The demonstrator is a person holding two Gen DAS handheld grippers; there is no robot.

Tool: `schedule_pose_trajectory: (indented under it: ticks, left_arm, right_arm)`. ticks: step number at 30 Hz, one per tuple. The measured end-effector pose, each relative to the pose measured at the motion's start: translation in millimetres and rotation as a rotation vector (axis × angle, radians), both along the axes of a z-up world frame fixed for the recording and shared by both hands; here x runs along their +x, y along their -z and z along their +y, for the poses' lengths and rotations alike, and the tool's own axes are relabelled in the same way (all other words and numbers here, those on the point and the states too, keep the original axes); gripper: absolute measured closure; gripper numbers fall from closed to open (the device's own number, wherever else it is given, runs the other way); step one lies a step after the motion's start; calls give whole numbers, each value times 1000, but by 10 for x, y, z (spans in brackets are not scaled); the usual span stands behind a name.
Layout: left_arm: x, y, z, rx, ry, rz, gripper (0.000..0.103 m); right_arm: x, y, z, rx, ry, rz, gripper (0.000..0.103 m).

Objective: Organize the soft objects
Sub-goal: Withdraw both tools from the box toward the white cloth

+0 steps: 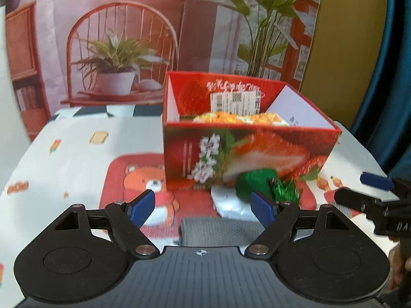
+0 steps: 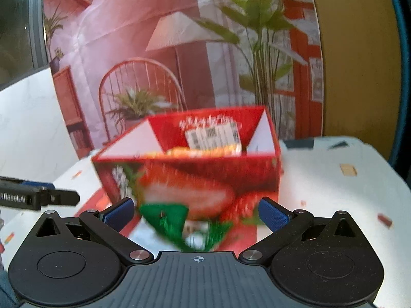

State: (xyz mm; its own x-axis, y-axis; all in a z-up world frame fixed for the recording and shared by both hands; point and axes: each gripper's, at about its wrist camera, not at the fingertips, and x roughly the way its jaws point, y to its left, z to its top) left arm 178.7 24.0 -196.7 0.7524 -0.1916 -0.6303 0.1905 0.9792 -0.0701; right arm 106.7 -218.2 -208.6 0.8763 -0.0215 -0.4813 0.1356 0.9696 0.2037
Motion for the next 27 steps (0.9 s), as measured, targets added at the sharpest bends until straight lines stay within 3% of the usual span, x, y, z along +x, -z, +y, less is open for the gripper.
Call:
schedule_pose_trajectory:
  ticks: [13,18,27]
  left_arm:
    - [-157,589,49,28,-44,74,20]
    - [-151,695,88,27,-51,59,10]
    - [-71,868,228,-71,-82,93,2]
  right_arm:
    - [-238,457,169,19,-1,129,4]
    - [-174,605,140,14,17,169,5]
    - [-126,770,116,15,28,193,7]
